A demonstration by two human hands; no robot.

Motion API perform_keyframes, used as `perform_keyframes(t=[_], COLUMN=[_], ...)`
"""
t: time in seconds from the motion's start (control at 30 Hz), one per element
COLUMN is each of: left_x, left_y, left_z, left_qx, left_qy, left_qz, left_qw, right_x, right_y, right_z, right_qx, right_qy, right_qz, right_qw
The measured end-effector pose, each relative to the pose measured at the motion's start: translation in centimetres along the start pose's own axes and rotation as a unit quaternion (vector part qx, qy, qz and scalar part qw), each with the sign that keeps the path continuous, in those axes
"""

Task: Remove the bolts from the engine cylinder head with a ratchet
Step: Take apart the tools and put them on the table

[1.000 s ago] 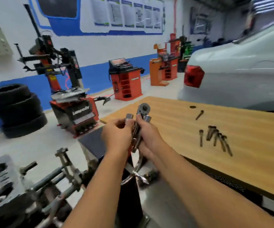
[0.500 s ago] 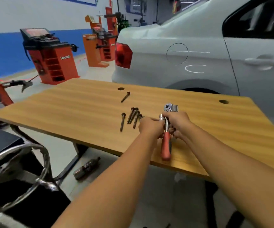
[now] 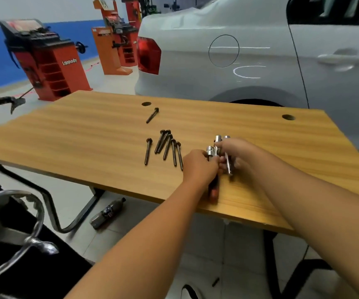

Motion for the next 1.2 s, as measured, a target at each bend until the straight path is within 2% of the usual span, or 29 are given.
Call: perform_keyframes(t=[0.2, 0.37, 0.5, 0.67, 0.9, 0.97, 1.0, 1.07, 1.13, 1.2], left_x=[-0.1, -0.5, -0.4, -0.2, -0.4, -1.1, -1.6, -2.5, -3.0, -2.8], left_y=[2.0, 4.1, 5.3, 6.6, 8.8, 10.0, 10.6, 12.2, 14.5, 18.4], left_z=[0.0, -0.1, 1.0, 3.8, 9.0, 12.0, 13.9, 19.4, 27.0, 35.3], left_qx=[0.03, 0.084, 0.108, 0.113, 0.076, 0.057, 0.049, 0.009, -0.085, -0.176], left_qy=[-0.015, -0.01, 0.01, 0.039, 0.08, 0.111, 0.167, 0.347, 0.467, 0.502], left_qz=[-0.041, -0.023, -0.005, 0.026, 0.03, 0.028, 0.031, 0.03, -0.005, -0.051], left_qw=[0.999, 0.996, 0.994, 0.992, 0.993, 0.992, 0.984, 0.938, 0.88, 0.845], right_x=[-1.1, -1.0, -1.1, -2.2, -2.9, -1.9, -0.8, 2.2, 5.7, 8.6], right_y=[0.2, 1.1, 2.9, 4.5, 6.4, 7.5, 8.6, 11.4, 15.1, 20.1], right_z=[2.8, 3.5, 3.5, 3.5, 3.0, 2.0, 1.0, -2.6, -8.5, -16.3], right_qx=[-0.061, -0.121, -0.092, -0.063, -0.109, -0.182, -0.229, -0.3, -0.267, -0.143], right_qy=[0.064, 0.107, 0.141, 0.13, 0.126, 0.146, 0.162, 0.184, 0.147, 0.094], right_qz=[-0.026, 0.001, -0.004, -0.029, -0.062, -0.031, -0.002, 0.093, 0.226, 0.344], right_qw=[0.996, 0.987, 0.986, 0.989, 0.984, 0.972, 0.96, 0.931, 0.925, 0.923])
Point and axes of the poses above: each hand's wrist, its own y-axis away from the middle knuckle, its own z-axis out of the back of the hand, x = y × z, the point moved 5 cm from there along -y, towards the middle knuckle, and after that the axes turned 9 degrees about y, right-handed, at the moved point
